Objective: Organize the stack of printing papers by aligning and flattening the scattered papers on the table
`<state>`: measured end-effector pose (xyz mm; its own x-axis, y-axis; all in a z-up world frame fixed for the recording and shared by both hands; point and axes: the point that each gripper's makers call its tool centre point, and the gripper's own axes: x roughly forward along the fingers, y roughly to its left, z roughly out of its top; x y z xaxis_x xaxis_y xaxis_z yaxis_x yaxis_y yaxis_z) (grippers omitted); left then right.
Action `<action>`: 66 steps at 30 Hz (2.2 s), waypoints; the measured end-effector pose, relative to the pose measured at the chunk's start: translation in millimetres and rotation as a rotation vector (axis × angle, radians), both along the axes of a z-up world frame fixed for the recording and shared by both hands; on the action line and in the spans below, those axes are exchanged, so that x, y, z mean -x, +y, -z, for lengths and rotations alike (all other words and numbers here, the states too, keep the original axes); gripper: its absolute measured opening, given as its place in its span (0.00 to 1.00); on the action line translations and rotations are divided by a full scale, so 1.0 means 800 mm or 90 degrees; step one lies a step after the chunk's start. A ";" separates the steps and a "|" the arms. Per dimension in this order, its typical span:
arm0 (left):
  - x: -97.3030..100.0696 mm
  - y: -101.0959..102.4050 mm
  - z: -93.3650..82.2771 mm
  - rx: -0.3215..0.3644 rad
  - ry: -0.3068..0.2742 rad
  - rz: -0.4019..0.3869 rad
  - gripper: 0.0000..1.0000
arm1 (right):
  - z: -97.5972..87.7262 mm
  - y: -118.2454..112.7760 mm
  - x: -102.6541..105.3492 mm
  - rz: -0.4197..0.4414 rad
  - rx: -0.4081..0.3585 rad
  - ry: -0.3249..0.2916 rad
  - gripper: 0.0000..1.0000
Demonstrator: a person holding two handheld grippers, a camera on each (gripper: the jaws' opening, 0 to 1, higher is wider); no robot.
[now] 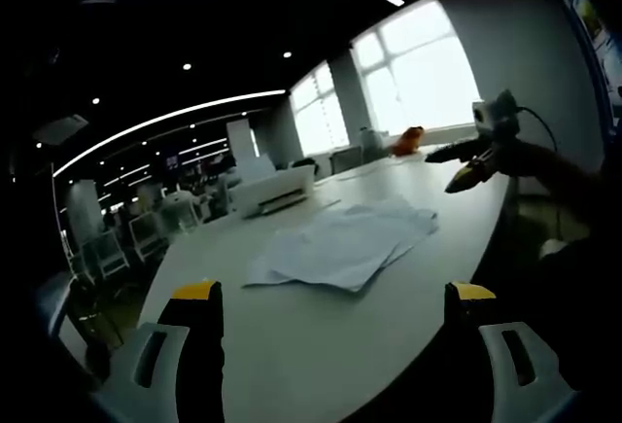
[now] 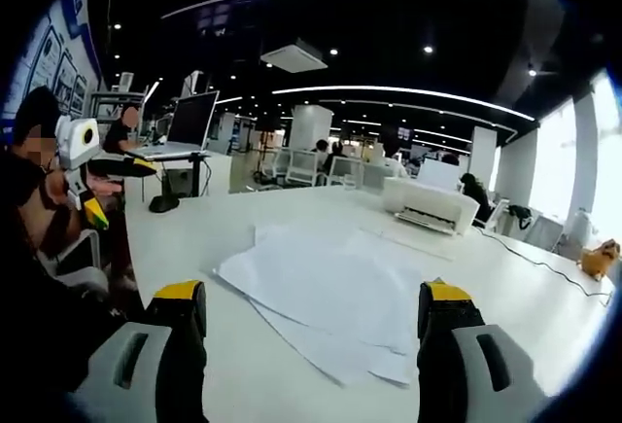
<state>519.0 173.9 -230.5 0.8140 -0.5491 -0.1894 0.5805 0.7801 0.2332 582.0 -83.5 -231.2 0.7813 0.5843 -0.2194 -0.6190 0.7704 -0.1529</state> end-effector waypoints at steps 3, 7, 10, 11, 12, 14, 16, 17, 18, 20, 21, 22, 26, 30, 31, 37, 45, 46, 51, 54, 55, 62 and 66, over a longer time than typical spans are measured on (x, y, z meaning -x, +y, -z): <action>0.000 0.000 0.001 0.000 0.001 0.000 0.97 | -0.001 0.003 -0.001 -0.003 0.000 0.000 0.85; 0.000 0.000 0.001 0.000 0.001 0.000 0.97 | -0.002 0.010 0.000 -0.009 -0.001 0.000 0.85; 0.000 0.001 0.001 0.001 0.001 0.000 0.97 | -0.001 0.013 0.000 -0.011 0.000 0.001 0.85; 0.000 0.001 0.001 0.001 0.000 0.000 0.97 | -0.001 0.014 0.000 -0.012 0.000 0.001 0.85; 0.000 0.001 0.001 0.001 0.000 0.000 0.97 | -0.001 0.015 0.000 -0.012 0.000 0.001 0.85; 0.000 0.001 0.001 0.001 0.001 0.000 0.97 | 0.000 0.017 0.000 -0.014 0.000 0.003 0.85; 0.000 0.001 0.001 0.001 0.000 0.000 0.97 | 0.000 0.019 0.000 -0.016 0.001 0.004 0.85; 0.000 0.001 0.001 0.001 0.000 0.000 0.97 | 0.001 0.020 -0.001 -0.016 0.000 0.005 0.85; 0.001 0.001 0.000 0.001 0.000 0.000 0.97 | 0.001 0.021 -0.002 -0.016 -0.001 0.006 0.85; 0.001 0.000 0.001 0.001 0.001 0.001 0.97 | 0.002 0.022 -0.009 -0.016 0.003 0.007 0.85; 0.001 0.000 0.001 0.001 0.001 0.002 0.97 | 0.002 0.022 -0.011 -0.015 0.005 0.007 0.85; 0.001 0.000 0.001 0.000 0.001 0.002 0.97 | 0.002 0.023 -0.011 -0.016 0.005 0.007 0.85; 0.001 -0.001 0.002 -0.002 0.002 0.003 0.97 | 0.003 0.029 -0.013 -0.021 0.007 0.009 0.85; 0.001 -0.001 0.000 -0.001 0.001 0.004 0.97 | 0.007 0.029 -0.018 -0.019 0.015 0.013 0.85; 0.001 0.000 0.000 -0.002 0.001 0.003 0.97 | 0.008 0.030 -0.019 -0.020 0.016 0.015 0.85; 0.000 0.000 -0.001 -0.001 0.000 0.003 0.97 | 0.013 0.034 -0.024 -0.021 0.019 0.022 0.85; 0.000 0.000 -0.004 -0.003 -0.005 0.002 0.97 | 0.030 0.035 -0.038 -0.023 0.031 0.041 0.85; 0.000 0.000 -0.003 -0.006 -0.006 0.001 0.97 | 0.032 0.035 -0.039 -0.023 0.031 0.042 0.85; -0.001 0.002 0.000 -0.007 -0.003 -0.002 0.97 | 0.042 0.033 -0.043 -0.019 0.031 0.052 0.85; -0.001 0.001 0.001 -0.007 -0.002 -0.001 0.97 | 0.046 0.034 -0.045 -0.018 0.032 0.057 0.85; -0.001 0.001 0.001 -0.007 -0.002 -0.001 0.97 | 0.048 0.034 -0.046 -0.018 0.032 0.058 0.85; -0.001 0.000 0.002 -0.007 -0.001 0.000 0.97 | 0.051 0.039 -0.051 -0.022 0.033 0.060 0.84; -0.001 0.001 0.002 -0.007 -0.001 0.000 0.97 | 0.054 0.040 -0.053 -0.021 0.034 0.062 0.84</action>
